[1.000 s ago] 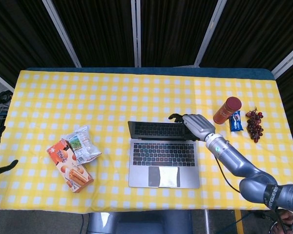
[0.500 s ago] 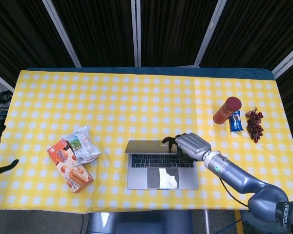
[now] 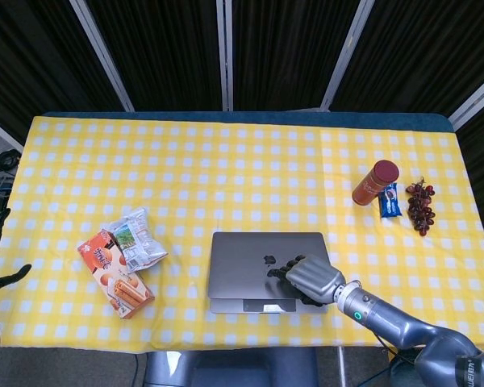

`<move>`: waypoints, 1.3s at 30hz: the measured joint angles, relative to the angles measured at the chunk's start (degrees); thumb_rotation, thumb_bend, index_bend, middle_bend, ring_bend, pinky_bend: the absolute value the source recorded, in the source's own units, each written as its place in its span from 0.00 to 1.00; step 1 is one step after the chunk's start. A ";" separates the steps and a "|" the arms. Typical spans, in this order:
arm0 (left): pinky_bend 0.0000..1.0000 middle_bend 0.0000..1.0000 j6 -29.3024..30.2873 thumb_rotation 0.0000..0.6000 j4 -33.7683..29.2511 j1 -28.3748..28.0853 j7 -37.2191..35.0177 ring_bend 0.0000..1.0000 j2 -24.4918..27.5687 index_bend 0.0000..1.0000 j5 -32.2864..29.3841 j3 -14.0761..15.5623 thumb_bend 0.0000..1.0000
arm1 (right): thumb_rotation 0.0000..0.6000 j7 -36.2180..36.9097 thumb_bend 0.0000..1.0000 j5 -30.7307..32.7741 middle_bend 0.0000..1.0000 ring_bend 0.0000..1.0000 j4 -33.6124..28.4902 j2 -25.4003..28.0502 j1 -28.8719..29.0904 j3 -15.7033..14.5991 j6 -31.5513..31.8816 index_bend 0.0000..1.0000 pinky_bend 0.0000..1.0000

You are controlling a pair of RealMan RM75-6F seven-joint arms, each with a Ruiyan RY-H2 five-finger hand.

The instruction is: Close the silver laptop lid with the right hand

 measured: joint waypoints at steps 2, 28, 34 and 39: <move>0.00 0.00 -0.13 1.00 0.10 -0.04 0.05 0.00 -0.04 0.00 -0.07 0.02 0.00 | 1.00 -2.37 1.00 -2.99 0.24 0.22 1.03 -1.32 -0.57 -1.37 1.08 0.14 0.24; 0.00 0.00 -1.11 1.00 0.47 -0.38 0.41 0.00 -0.56 0.00 -0.37 0.34 0.00 | 1.00 -10.95 1.00 -28.20 0.22 0.21 17.37 -9.40 -7.97 -10.09 23.08 0.09 0.14; 0.00 0.00 -0.59 1.00 0.05 -0.29 0.39 0.00 -0.42 0.00 0.67 0.72 0.00 | 1.00 -12.66 0.18 -31.20 0.03 0.02 13.82 -4.27 -12.69 -8.19 37.79 0.00 0.00; 0.00 0.00 0.47 1.00 -0.45 0.02 0.33 0.00 -0.27 0.00 1.74 1.04 0.00 | 1.00 -14.28 0.00 -28.31 0.00 0.00 11.96 -2.48 -19.53 -6.76 45.98 0.00 0.00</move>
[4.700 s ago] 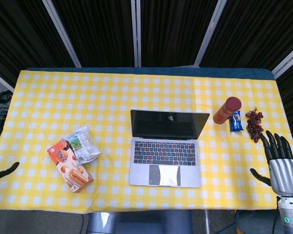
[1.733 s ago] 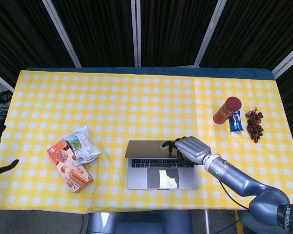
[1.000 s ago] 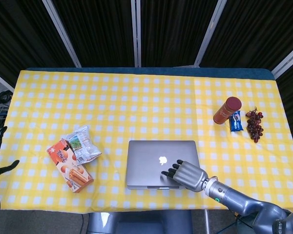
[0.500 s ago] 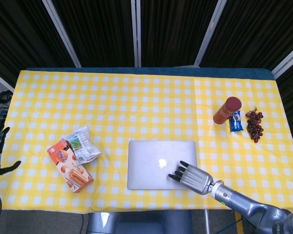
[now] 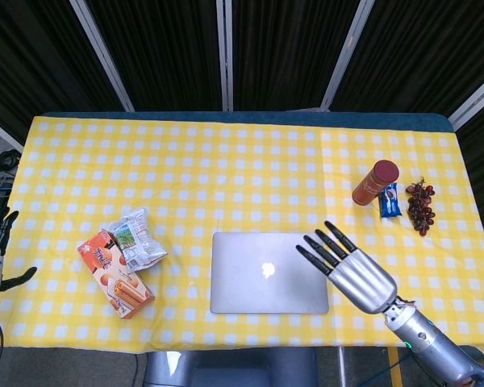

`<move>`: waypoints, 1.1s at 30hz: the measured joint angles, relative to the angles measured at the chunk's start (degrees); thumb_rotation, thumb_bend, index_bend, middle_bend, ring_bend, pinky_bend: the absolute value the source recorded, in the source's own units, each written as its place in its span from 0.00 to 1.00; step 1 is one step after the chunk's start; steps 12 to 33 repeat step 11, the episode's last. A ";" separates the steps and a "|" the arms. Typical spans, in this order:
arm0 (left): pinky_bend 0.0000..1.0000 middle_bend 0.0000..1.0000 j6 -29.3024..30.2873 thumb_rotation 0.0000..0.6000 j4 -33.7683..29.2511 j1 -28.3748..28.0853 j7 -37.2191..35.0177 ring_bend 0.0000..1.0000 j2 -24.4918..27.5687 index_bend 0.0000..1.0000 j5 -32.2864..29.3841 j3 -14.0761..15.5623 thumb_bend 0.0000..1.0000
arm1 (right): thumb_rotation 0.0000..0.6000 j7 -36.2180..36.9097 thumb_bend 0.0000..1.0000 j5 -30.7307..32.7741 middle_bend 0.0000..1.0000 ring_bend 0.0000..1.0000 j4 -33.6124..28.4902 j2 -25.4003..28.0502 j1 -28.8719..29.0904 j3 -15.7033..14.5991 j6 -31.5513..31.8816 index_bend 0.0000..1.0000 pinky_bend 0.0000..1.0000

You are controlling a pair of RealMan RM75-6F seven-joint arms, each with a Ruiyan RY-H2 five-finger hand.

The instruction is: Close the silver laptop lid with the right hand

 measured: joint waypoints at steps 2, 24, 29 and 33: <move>0.00 0.00 0.41 1.00 -0.10 0.14 -0.13 0.00 0.09 0.00 0.37 0.09 0.00 | 1.00 0.29 0.00 2.74 0.00 0.00 -0.27 -0.34 -2.47 0.21 1.68 0.00 0.00; 0.00 0.00 1.18 1.00 -0.60 0.78 -1.52 0.00 1.00 0.00 0.93 0.40 0.00 | 1.00 8.08 0.00 12.11 0.00 0.00 9.28 -9.50 -11.45 0.70 7.62 0.00 0.00; 0.00 0.00 1.18 1.00 -0.60 0.78 -1.52 0.00 1.00 0.00 0.93 0.40 0.00 | 1.00 8.08 0.00 12.11 0.00 0.00 9.28 -9.50 -11.45 0.70 7.62 0.00 0.00; 0.00 0.00 1.18 1.00 -0.60 0.78 -1.52 0.00 1.00 0.00 0.93 0.40 0.00 | 1.00 8.08 0.00 12.11 0.00 0.00 9.28 -9.50 -11.45 0.70 7.62 0.00 0.00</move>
